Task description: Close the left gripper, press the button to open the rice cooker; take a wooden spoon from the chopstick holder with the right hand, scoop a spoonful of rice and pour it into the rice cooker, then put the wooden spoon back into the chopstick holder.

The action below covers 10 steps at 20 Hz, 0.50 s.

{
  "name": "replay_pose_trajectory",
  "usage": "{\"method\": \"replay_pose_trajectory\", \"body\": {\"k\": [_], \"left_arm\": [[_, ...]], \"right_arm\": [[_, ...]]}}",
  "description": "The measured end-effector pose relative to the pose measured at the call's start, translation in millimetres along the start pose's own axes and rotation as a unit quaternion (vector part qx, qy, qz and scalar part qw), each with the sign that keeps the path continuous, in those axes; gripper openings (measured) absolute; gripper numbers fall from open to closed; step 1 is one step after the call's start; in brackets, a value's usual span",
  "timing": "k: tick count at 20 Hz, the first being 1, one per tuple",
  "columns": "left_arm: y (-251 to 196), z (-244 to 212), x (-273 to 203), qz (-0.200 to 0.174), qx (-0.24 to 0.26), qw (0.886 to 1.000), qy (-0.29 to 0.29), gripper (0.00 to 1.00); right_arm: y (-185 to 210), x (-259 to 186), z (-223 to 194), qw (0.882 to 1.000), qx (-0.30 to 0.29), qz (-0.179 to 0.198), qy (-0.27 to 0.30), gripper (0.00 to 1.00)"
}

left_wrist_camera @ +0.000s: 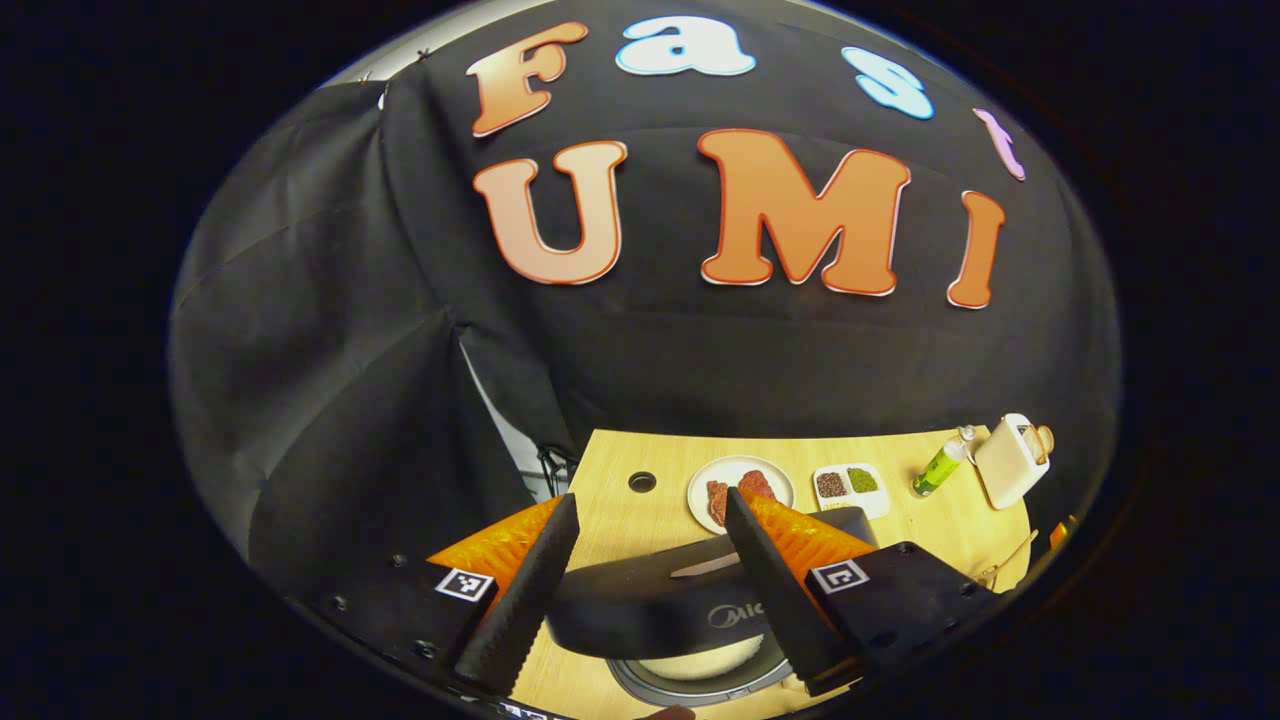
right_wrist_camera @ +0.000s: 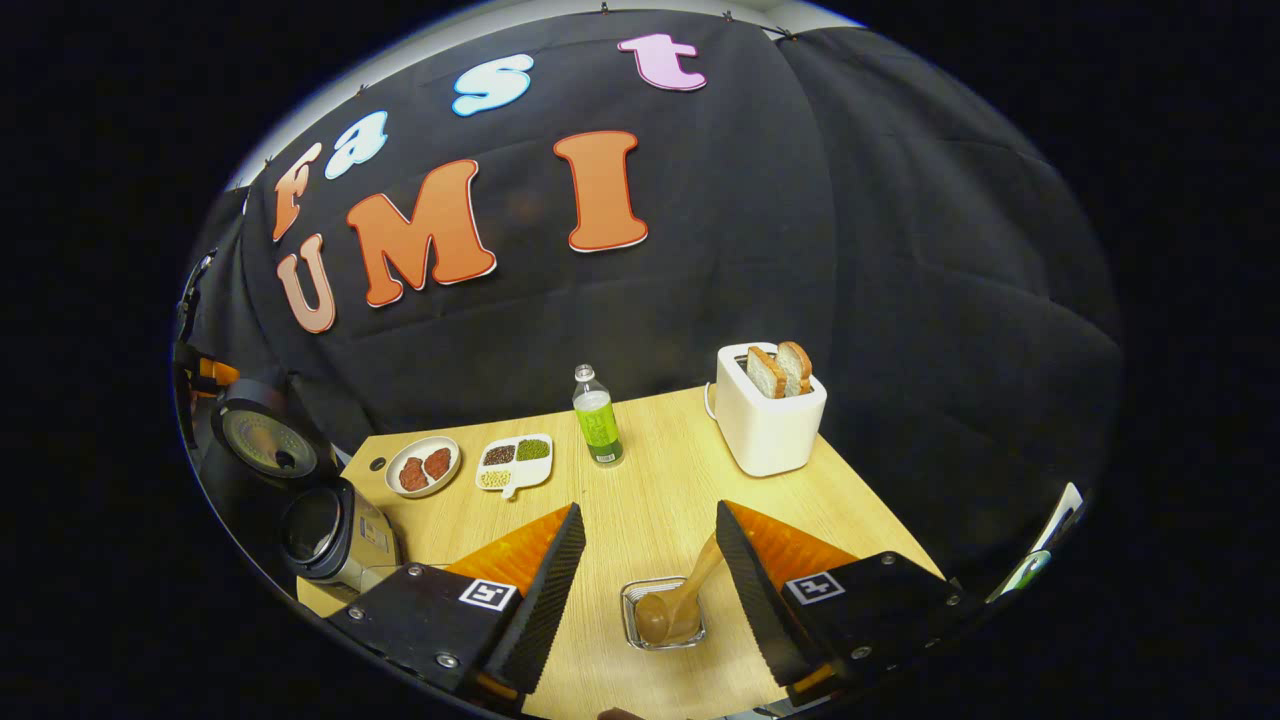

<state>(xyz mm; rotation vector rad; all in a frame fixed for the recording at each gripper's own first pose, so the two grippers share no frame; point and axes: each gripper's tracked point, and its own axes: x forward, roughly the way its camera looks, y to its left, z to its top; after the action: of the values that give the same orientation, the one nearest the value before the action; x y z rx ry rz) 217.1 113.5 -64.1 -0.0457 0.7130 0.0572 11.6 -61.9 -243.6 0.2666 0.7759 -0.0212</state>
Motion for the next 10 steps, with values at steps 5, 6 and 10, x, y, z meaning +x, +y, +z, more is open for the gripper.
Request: {"method": "replay_pose_trajectory", "body": {"k": [5,6,10], "left_arm": [[-24.9,-43.1,4.4,-0.049,-0.058,0.994,0.081,0.94],[-31.3,-57.4,6.1,-0.058,-0.087,0.989,0.106,0.96],[-32.0,-103.1,3.4,-0.053,-0.1,0.979,0.168,0.92]], "right_arm": [[1.7,2.5,2.6,1.0,0.002,0.01,-0.003,0.83],[2.8,3.0,3.7,1.0,0.003,0.013,-0.005,0.83],[4.3,7.1,-2.6,1.0,0.003,0.023,0.004,0.83]]}}
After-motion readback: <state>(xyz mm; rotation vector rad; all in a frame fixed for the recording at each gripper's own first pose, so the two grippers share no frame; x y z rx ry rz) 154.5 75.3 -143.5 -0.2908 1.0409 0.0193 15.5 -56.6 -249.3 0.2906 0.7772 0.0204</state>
